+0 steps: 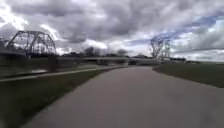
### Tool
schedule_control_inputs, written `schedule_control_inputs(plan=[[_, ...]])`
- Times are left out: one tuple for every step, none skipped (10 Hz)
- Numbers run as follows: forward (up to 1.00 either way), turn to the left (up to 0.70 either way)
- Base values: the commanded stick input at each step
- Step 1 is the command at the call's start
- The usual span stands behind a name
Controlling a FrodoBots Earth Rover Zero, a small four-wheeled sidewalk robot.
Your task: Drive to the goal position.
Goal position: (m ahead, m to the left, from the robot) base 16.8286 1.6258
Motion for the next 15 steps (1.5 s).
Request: schedule_control_inputs(plan=[[1.0, -0.17], [1.0, -0.17], [1.0, -0.17], [1.0, -0.17], [1.0, -0.17], [1.0, -0.17], [1.0, -0.17], [1.0, -0.17], [1.0, -0.17], [1.0, -0.17], [1.0, -0.17], [1.0, -0.17], [1.0, -0.17], [1.0, -0.17], [1.0, -0.17]])
